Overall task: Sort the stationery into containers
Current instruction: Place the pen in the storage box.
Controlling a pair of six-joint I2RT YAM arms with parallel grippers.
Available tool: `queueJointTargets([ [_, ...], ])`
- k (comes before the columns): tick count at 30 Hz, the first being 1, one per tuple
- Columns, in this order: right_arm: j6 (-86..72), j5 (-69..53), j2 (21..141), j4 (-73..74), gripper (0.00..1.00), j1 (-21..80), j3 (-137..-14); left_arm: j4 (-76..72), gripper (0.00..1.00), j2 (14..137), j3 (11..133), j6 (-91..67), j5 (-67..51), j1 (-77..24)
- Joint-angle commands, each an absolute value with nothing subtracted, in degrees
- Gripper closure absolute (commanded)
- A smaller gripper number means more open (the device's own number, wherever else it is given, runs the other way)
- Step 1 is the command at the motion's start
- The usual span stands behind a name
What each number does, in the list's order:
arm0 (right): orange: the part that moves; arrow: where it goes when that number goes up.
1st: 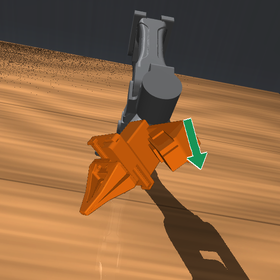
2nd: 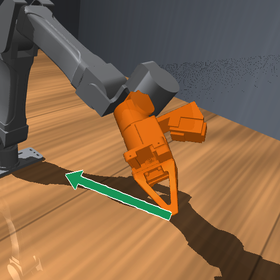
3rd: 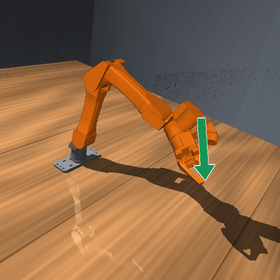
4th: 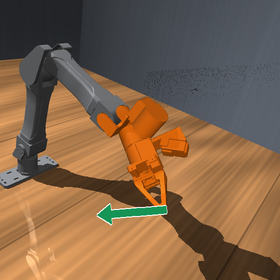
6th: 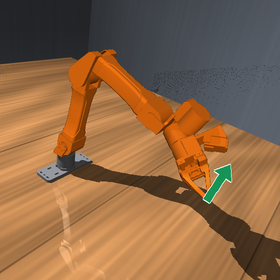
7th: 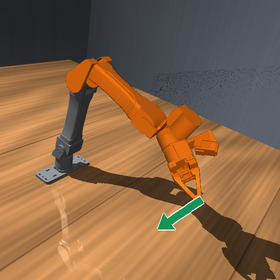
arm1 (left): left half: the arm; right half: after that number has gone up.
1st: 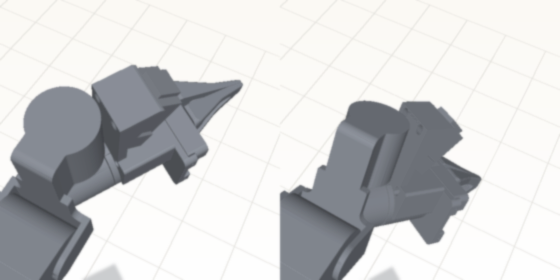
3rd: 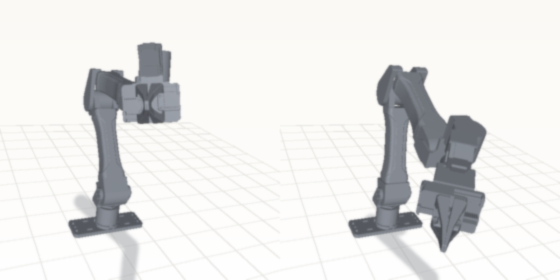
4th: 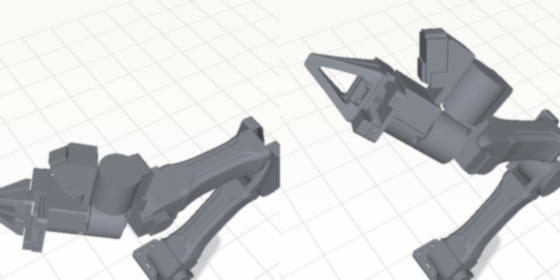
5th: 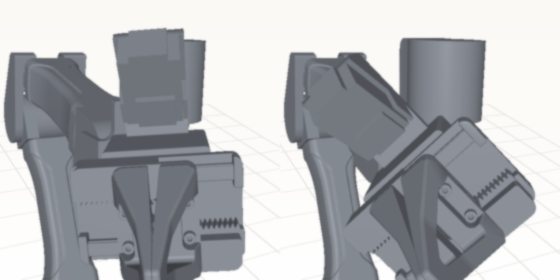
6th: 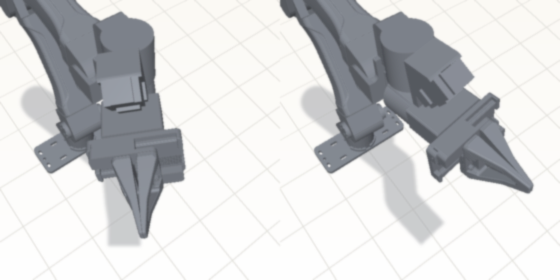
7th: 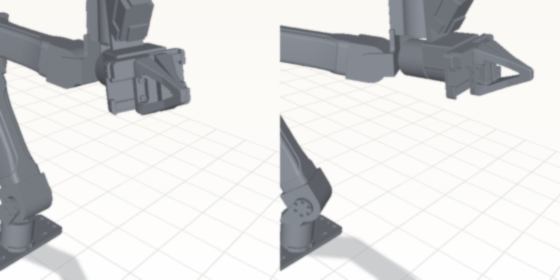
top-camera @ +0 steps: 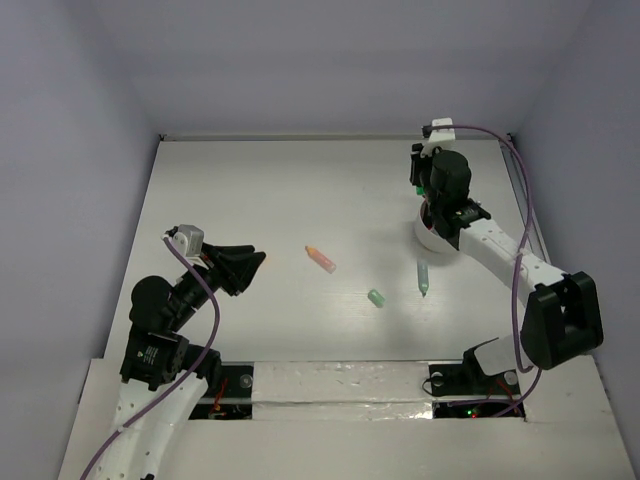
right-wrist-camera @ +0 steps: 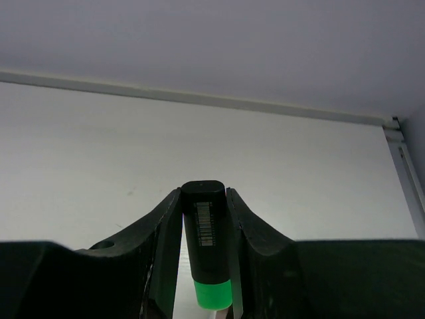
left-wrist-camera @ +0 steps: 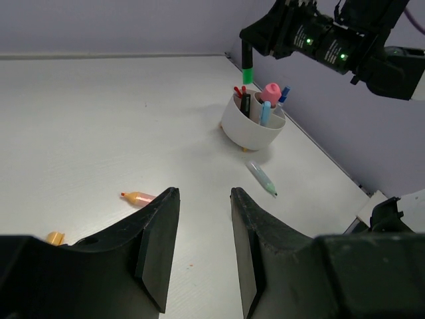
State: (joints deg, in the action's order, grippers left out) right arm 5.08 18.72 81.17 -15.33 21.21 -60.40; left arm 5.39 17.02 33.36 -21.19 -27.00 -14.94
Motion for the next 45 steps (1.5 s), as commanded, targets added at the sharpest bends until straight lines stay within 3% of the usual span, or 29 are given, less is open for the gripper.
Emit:
queueJointTargets([
  [1,2.37,21.80,81.82,-23.46,1.00,19.43,-58.63,2.20,0.67,16.35,33.93,-21.36,-28.12,-14.77],
  [21,0.09,23.12,75.59,-30.59,1.00,18.37,-47.20,1.93,0.67,16.44,33.84,-21.36,-28.83,-14.77],
  [45,1.41,25.75,78.57,-38.40,1.00,17.84,-39.03,1.93,0.67,15.29,33.93,-21.18,-29.00,-14.77],
])
